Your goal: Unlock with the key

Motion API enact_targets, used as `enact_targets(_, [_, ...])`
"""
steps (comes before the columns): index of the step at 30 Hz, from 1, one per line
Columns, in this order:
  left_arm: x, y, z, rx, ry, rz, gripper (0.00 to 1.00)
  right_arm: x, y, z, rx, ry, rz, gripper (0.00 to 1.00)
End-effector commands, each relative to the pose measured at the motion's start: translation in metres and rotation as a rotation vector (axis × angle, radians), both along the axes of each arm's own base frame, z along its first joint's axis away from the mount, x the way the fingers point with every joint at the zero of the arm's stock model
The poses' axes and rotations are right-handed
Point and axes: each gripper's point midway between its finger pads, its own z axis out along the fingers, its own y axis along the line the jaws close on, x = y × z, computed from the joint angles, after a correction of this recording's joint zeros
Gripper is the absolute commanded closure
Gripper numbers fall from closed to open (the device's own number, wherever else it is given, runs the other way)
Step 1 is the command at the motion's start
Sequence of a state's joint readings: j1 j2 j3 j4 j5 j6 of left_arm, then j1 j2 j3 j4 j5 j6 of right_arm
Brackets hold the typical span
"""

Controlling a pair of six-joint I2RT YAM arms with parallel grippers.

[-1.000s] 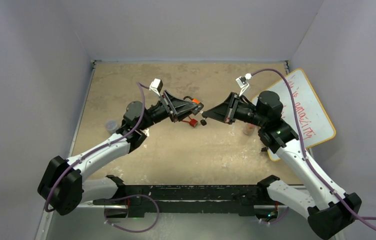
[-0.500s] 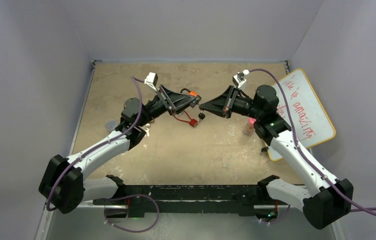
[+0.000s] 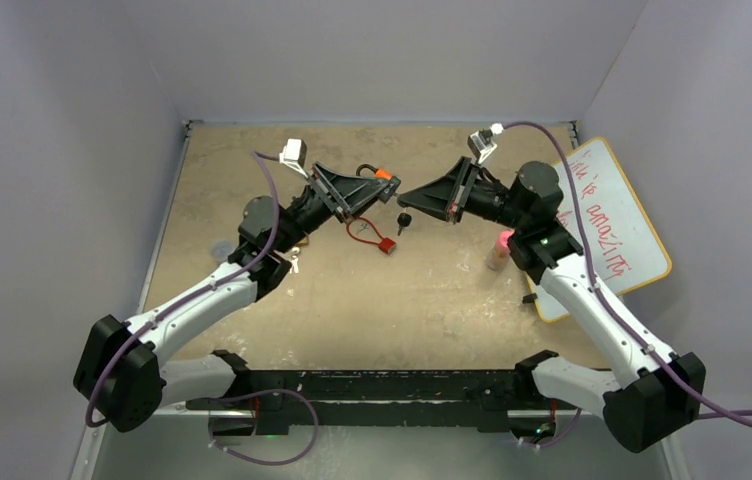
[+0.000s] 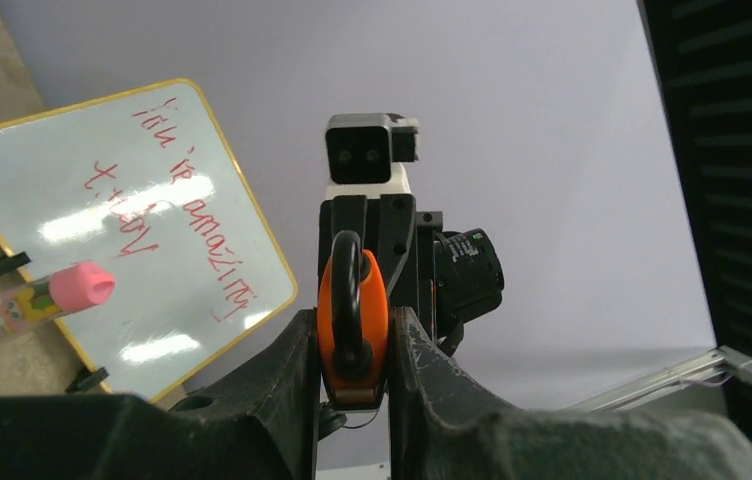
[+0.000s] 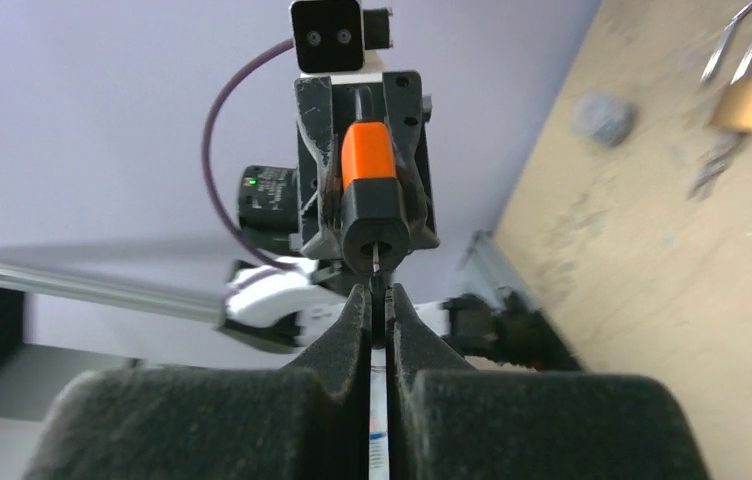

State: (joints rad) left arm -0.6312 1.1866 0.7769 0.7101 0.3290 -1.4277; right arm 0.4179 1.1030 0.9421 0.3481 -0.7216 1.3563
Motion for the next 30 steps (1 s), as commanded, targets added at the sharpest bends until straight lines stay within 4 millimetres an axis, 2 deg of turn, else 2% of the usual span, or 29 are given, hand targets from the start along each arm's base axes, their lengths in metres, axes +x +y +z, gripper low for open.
enact_targets(1, [-0.055, -0.028, 0.005, -0.046, 0.046, -0.271, 1.00, 0.018, -0.001, 0.010, -0.242, -0.418, -0.078, 1.00])
enact_targets(5, [-0.060, -0.030, 0.010, -0.060, 0.111, -0.322, 1.00, 0.024, -0.004, -0.005, -0.349, -0.544, -0.069, 1.00])
enact_targets(7, [-0.061, -0.030, 0.009, -0.063, 0.123, -0.333, 1.00, 0.027, -0.007, -0.013, -0.383, -0.514, -0.081, 1.00])
enact_targets(8, [-0.061, -0.030, 0.010, -0.060, 0.114, -0.328, 1.00, 0.022, -0.005, -0.016, -0.378, -0.487, -0.056, 1.00])
enact_targets(11, [-0.058, -0.029, 0.010, -0.033, 0.049, -0.288, 1.00, 0.016, 0.001, -0.010, -0.297, -0.388, -0.024, 1.00])
enact_targets(14, [-0.054, -0.029, 0.010, 0.002, -0.044, -0.242, 1.00, 0.012, 0.007, -0.007, -0.179, -0.216, -0.016, 1.00])
enact_targets(20, [-0.056, -0.028, 0.019, -0.016, -0.150, -0.221, 1.00, 0.011, 0.005, 0.004, 0.018, 0.030, -0.071, 1.00])
enact_targets(28, [-0.069, -0.024, 0.036, -0.051, -0.269, -0.229, 1.00, 0.012, 0.001, 0.019, 0.237, 0.212, -0.061, 1.00])
enact_targets(30, [-0.068, -0.025, 0.032, -0.036, -0.241, -0.233, 1.00, 0.014, 0.001, 0.027, 0.259, 0.196, -0.060, 1.00])
